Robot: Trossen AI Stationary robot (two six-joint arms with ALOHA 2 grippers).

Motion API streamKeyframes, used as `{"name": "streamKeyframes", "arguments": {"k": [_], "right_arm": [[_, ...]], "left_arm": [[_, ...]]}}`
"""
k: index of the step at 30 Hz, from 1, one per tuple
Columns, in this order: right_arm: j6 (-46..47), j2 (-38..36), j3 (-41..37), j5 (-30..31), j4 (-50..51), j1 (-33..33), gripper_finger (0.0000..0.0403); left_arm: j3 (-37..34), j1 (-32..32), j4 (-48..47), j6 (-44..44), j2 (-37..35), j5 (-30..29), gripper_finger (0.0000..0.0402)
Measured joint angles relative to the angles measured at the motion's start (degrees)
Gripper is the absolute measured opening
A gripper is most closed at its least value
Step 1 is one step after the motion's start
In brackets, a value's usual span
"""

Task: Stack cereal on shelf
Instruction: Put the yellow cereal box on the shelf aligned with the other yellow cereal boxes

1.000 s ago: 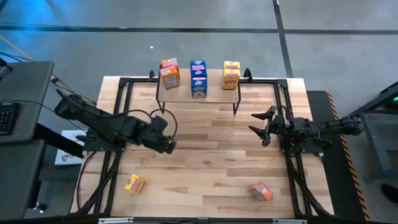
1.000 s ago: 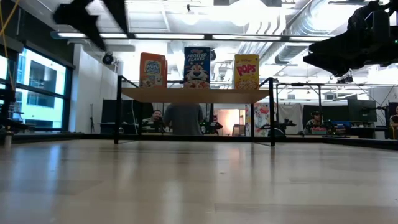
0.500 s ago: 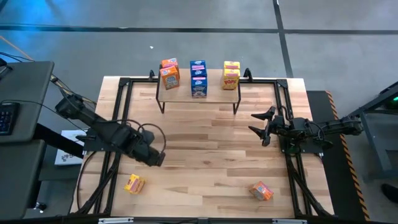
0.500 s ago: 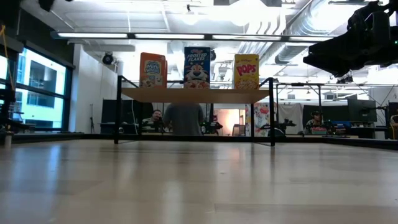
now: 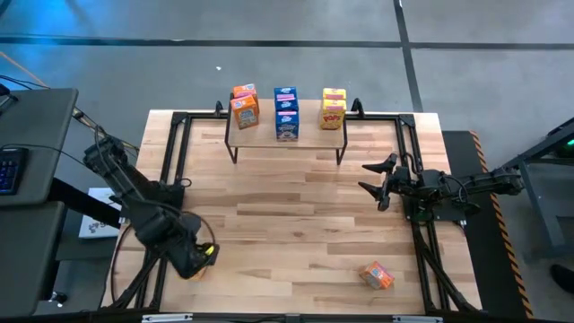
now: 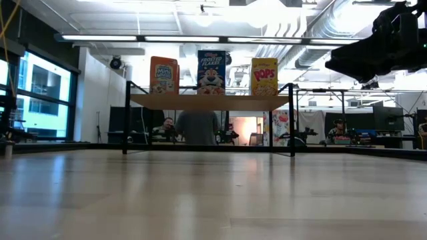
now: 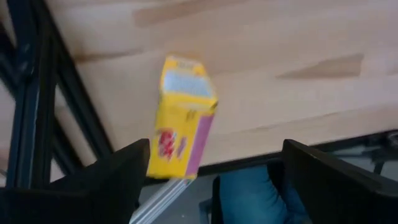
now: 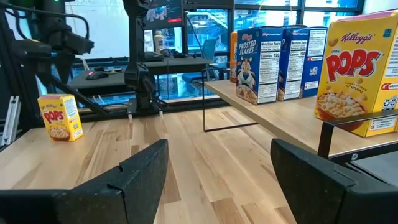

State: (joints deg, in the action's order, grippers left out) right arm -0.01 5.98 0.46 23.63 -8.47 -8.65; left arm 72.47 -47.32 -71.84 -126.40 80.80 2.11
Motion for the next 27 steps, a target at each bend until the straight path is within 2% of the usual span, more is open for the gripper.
{"name": "streamKeyframes", "arguments": {"k": [5, 10, 20, 27], "right_arm": [[0.02, 0.01, 0.01, 0.01, 0.19, -0.01, 0.0277], [0.0, 0.02, 0.0, 0.0, 0.66, 0.0, 0.0277], [0.02, 0.02, 0.01, 0.01, 0.77, -0.01, 0.0277], [0.02, 0.0, 0.01, -0.01, 0.99, -0.01, 0.0277]], "left_arm": [[0.0, -3.59, 1.18, -1.95, 1.07, 0.18, 0.0366], [-0.46, -5.39, 1.41, -0.11, 3.56, -0.09, 0.0367], [-4.43, -5.74, 3.67, 1.61, 4.34, -0.33, 0.0367], [-9.45, -5.74, 10.93, 2.57, 4.39, -0.22, 0.0362]]}}
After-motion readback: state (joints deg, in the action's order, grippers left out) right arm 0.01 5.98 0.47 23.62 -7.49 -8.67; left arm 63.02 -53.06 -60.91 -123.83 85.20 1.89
